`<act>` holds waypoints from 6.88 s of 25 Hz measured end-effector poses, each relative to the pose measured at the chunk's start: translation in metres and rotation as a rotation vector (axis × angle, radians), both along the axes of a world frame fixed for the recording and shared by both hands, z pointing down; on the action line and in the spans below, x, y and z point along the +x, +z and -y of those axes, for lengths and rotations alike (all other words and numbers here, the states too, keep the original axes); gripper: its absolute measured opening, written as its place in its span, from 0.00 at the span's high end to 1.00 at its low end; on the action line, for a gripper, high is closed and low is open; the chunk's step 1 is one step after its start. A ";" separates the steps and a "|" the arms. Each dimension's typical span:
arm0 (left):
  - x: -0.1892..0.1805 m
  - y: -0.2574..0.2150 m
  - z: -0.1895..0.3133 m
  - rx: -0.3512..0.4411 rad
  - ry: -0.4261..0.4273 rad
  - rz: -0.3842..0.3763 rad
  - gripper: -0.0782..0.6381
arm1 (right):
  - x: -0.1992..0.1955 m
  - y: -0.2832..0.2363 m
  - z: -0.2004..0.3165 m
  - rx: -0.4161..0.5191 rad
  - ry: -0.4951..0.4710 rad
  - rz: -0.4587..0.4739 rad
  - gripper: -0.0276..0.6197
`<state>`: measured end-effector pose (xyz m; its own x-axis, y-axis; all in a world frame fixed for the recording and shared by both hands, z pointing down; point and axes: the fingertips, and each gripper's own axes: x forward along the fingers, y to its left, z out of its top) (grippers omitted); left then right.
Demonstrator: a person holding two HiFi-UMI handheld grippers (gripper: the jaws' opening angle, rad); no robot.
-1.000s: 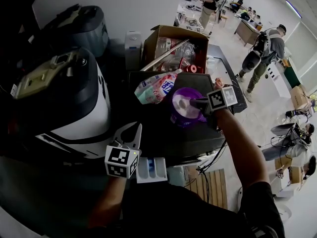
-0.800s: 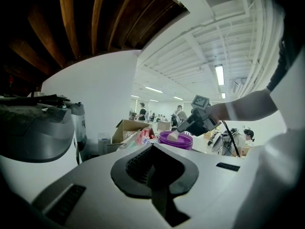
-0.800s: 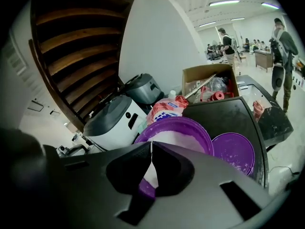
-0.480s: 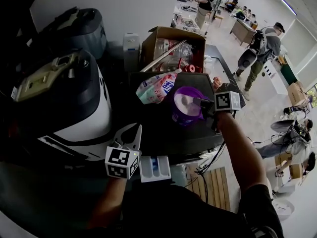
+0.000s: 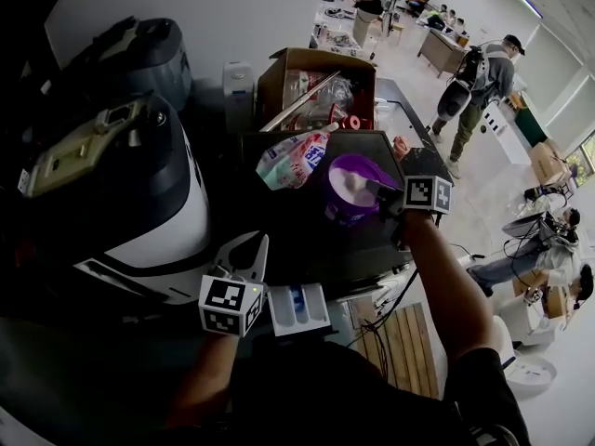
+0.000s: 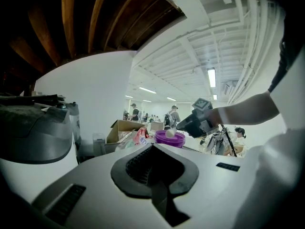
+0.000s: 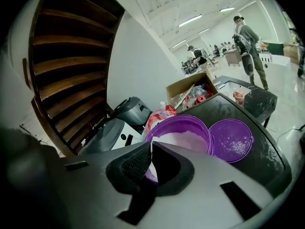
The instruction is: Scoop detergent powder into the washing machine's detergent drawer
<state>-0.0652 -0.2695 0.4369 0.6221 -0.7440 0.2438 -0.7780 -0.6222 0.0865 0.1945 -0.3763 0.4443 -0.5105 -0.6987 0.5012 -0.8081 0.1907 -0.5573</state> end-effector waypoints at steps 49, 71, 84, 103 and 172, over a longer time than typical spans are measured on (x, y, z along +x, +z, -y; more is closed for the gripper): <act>0.063 0.006 -0.096 -0.042 -0.172 0.047 0.89 | 0.033 0.003 -0.008 0.127 -0.001 0.029 0.93; 0.030 -0.015 -0.108 -0.013 -0.177 0.063 0.89 | 0.008 -0.064 -0.096 0.195 -0.074 0.323 0.93; 0.025 0.002 -0.122 -0.041 -0.125 0.053 0.89 | -0.051 -0.038 -0.170 0.128 -0.146 0.413 0.93; 0.024 0.027 -0.146 -0.090 -0.114 0.057 0.89 | -0.089 0.051 -0.228 -0.034 -0.165 0.466 0.93; 0.007 0.040 -0.152 -0.125 -0.134 0.064 0.89 | -0.118 0.198 -0.275 0.042 -0.534 -0.425 0.93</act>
